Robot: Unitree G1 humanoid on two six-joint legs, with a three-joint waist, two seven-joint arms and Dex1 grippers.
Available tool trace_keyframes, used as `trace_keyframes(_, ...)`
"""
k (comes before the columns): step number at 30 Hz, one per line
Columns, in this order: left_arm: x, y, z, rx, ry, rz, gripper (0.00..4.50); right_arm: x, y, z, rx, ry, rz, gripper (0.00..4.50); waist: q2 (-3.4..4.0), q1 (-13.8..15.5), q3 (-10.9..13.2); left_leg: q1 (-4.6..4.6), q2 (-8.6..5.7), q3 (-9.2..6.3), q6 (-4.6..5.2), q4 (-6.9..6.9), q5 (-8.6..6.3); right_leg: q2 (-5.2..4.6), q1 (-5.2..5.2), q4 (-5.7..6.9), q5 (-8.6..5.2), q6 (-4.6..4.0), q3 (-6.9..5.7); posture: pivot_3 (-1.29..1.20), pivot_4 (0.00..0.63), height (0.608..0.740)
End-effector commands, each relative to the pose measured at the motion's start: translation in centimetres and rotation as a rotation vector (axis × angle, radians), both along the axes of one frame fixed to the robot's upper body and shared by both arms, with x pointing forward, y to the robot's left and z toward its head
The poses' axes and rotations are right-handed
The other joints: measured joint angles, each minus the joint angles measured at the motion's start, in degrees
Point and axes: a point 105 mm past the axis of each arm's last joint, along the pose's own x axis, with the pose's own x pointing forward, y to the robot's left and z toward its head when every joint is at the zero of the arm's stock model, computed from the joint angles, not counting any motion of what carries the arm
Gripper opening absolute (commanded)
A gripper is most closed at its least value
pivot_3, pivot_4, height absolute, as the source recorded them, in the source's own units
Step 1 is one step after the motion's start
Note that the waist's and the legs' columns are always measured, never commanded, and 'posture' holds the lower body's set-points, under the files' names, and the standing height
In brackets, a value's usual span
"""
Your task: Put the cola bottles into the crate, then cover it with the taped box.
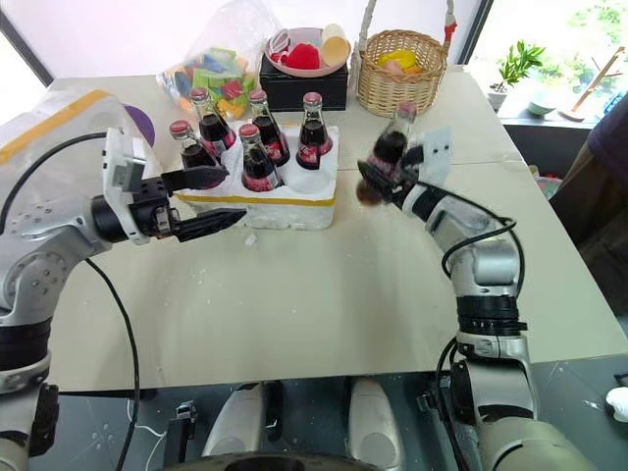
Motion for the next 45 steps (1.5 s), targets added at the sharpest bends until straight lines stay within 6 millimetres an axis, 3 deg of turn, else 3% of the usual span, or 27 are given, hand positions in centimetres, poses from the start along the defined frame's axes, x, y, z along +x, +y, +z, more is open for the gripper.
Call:
trace_keyframes(1, -0.6, 0.6, 1.3, 0.002, -0.059, 0.019, 4.50, -3.1, 2.9, 5.7, 0.023, -0.184, 0.161, 2.80, -0.02, 0.18, -0.01, 0.01, 0.01, -0.02, 0.00, -0.01, 0.00, 0.02, 0.01, 0.00, 0.00, -0.01, -0.02, 0.00, 0.150, 0.740)
trace_keyframes(7, -0.4, 0.5, 1.4, 0.002, -0.066, 0.023, 4.50, -2.1, 5.5, 3.5, -0.040, -0.133, 0.200, 2.80, -0.18, 0.68, -0.11, 0.02, -0.05, -0.02, -0.01, 0.12, 0.00, -0.09, 0.19, -0.09, -0.01, -0.02, -0.06, 0.00, 0.150, 0.740)
trace_keyframes(12, -0.4, 0.6, 1.6, 0.003, -0.074, 0.027, 4.50, -0.2, 6.4, 0.5, -0.112, -0.071, 0.140, 2.80, -0.18, 0.62, -0.10, -0.02, -0.08, 0.02, -0.01, 0.20, 0.00, -0.14, 0.18, -0.10, 0.00, -0.02, -0.03, 0.00, 0.150, 0.740)
trace_keyframes(17, -0.5, 0.7, 1.5, 0.002, -0.074, 0.032, 4.50, 0.4, 6.9, -1.2, -0.148, -0.044, 0.127, 2.80, -0.17, 0.48, -0.09, 0.00, -0.05, -0.02, -0.01, 0.04, 0.00, -0.06, 0.09, -0.05, 0.00, 0.00, -0.05, 0.00, 0.150, 0.740)
trace_keyframes(20, -0.5, 0.9, 1.4, 0.005, -0.069, 0.042, 4.50, 1.1, 7.0, -4.5, -0.219, 0.066, 0.124, 2.80, -0.17, 0.50, -0.09, -0.01, -0.05, -0.01, -0.01, 0.03, 0.00, -0.07, 0.09, -0.06, 0.00, 0.00, -0.05, 0.00, 0.150, 0.740)
trace_keyframes(22, -0.5, 1.2, 1.2, 0.010, -0.064, 0.053, 4.50, 1.4, 6.7, -5.8, -0.257, 0.121, 0.118, 3.85, -0.17, 0.50, -0.09, -0.01, -0.06, 0.01, -0.01, 0.05, 0.00, -0.08, 0.11, -0.07, 0.00, 0.00, -0.04, 0.00, 0.150, 0.740)
trace_keyframes(24, -0.6, 1.9, 1.1, 0.027, -0.061, 0.076, 4.50, 0.5, 6.9, -5.4, -0.289, 0.083, 0.176, 4.46, -0.18, 0.50, -0.10, -0.01, -0.06, 0.00, -0.01, 0.05, 0.00, -0.08, 0.11, -0.06, 0.00, -0.01, -0.05, 0.00, 0.150, 0.740)
trace_keyframes(25, -0.7, 2.3, 1.1, 0.034, -0.062, 0.091, 4.50, -0.4, 7.0, -5.0, -0.297, 0.057, 0.223, 4.46, -0.18, 0.53, -0.10, 0.02, -0.05, -0.01, -0.01, 0.05, 0.00, -0.08, 0.13, -0.06, 0.00, -0.01, -0.05, 0.00, 0.150, 0.740)
trace_keyframes(27, -1.2, 3.8, 1.3, 0.050, -0.055, 0.134, 4.50, -2.0, 6.5, -4.0, -0.294, 0.035, 0.274, 4.46, -0.18, 0.54, -0.10, 0.01, -0.06, -0.02, -0.01, 0.06, 0.00, -0.09, 0.14, -0.07, 0.00, -0.01, -0.06, 0.00, 0.150, 0.740)
trace_keyframes(33, -5.0, 10.8, 2.2, 0.178, 0.040, 0.264, 4.50, -6.6, 1.4, 0.3, -0.312, -0.026, 0.327, 4.46, -0.19, 0.37, -0.04, -0.01, -0.02, 0.01, -0.02, -0.01, -0.01, -0.10, 0.04, -0.09, -0.08, -0.14, -0.07, 0.00, 0.150, 0.740)
trace_keyframes(38, -8.0, 20.5, 3.5, 0.382, 0.161, 0.506, 4.50, -9.8, -2.2, 4.5, -0.298, -0.024, 0.373, 4.46, -0.15, 0.42, -0.05, 0.10, 0.02, 0.10, -0.06, -0.05, -0.04, -0.16, 0.03, -0.19, -0.33, -0.51, -0.12, 0.00, 0.150, 0.740)
trace_keyframes(41, -9.6, 25.4, 3.7, 0.477, 0.246, 0.616, 4.50, -10.3, -3.0, 6.2, -0.290, -0.053, 0.359, 4.46, -0.12, 0.30, -0.05, 0.13, 0.03, 0.14, -0.10, -0.09, -0.07, -0.22, -0.06, -0.23, -0.32, -0.58, -0.12, 0.00, 0.150, 0.740)
trace_keyframes(45, -9.6, 29.0, 3.9, 0.584, 0.303, 0.705, 4.50, -9.2, -3.6, 7.4, -0.238, -0.055, 0.308, 4.46, -0.14, 0.48, -0.07, 0.03, 0.23, 0.35, -0.27, -0.18, -0.18, -0.30, -0.45, -0.52, -0.19, -0.77, -0.24, 0.00, 0.150, 0.740)
